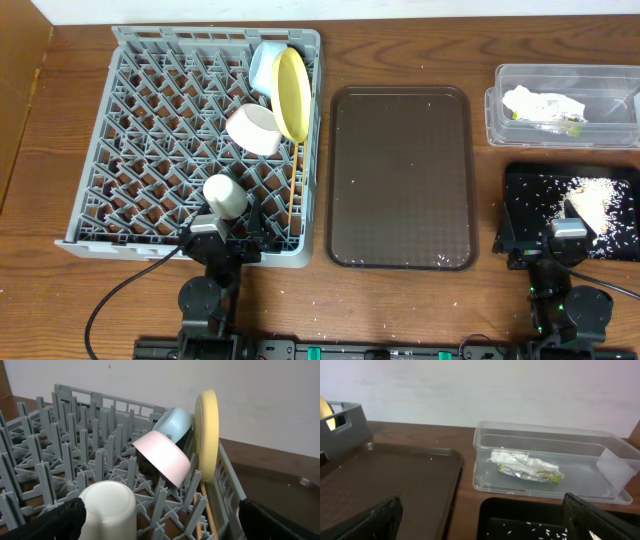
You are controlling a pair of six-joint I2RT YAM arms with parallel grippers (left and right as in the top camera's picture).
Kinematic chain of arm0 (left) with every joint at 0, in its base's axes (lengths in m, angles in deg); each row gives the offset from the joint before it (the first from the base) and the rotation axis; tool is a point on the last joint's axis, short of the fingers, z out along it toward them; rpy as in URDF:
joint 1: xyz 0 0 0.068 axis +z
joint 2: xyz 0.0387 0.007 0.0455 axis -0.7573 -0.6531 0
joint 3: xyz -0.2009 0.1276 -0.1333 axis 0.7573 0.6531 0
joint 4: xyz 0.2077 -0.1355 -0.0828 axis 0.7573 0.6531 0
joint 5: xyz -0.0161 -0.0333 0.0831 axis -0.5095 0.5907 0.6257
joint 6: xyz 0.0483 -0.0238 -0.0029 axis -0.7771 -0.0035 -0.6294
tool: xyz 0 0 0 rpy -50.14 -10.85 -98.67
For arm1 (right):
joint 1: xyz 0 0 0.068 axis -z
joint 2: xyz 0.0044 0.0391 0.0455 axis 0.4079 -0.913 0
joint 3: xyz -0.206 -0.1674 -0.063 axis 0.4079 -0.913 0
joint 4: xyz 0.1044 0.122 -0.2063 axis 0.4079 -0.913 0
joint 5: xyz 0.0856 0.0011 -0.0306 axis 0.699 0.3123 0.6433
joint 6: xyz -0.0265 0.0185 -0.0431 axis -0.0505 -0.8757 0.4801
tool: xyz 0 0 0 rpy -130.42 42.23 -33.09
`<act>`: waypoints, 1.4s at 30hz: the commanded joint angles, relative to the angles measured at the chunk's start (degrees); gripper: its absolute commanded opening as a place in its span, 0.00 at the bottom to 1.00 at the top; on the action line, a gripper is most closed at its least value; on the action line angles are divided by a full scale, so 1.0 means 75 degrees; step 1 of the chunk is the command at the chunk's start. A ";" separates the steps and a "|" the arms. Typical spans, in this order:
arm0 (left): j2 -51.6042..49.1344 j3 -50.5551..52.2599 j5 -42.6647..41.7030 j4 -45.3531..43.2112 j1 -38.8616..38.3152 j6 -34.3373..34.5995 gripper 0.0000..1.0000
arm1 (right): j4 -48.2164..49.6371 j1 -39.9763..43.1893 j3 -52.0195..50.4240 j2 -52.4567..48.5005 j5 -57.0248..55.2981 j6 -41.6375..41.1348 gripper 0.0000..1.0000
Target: Sort waste into correct bins and load items into the dishwasher
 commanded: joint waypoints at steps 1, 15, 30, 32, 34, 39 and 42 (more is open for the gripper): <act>0.0067 0.0087 0.0154 0.0382 0.0023 -0.0370 0.98 | -0.0032 0.0087 -0.0006 0.0052 0.0035 -0.0082 0.99; 0.0067 0.0087 -0.0816 0.0306 0.0009 -0.1851 0.98 | -0.0032 0.0087 -0.0006 0.0052 0.0035 -0.0082 0.99; 0.0047 0.0087 -0.0758 0.0300 0.0009 -0.1845 0.98 | -0.0032 0.0087 -0.0006 0.0052 0.0035 -0.0082 0.99; 0.0047 0.0087 -0.0758 0.0300 0.0009 -0.1845 0.98 | -0.0032 0.0087 -0.0006 0.0052 0.0035 -0.0082 0.99; 0.0047 0.0087 -0.0758 0.0300 0.0009 -0.1845 0.98 | -0.0032 0.0087 -0.0006 0.0052 0.0035 -0.0082 0.99; 0.0047 0.0087 -0.0758 0.0300 0.0009 -0.1845 0.98 | -0.0032 0.0087 -0.0006 0.0052 0.0035 -0.0082 0.99; 0.0047 0.0087 -0.0761 0.0300 0.0009 -0.1845 0.98 | -0.0032 0.0087 -0.0006 0.0050 0.0035 -0.0082 0.99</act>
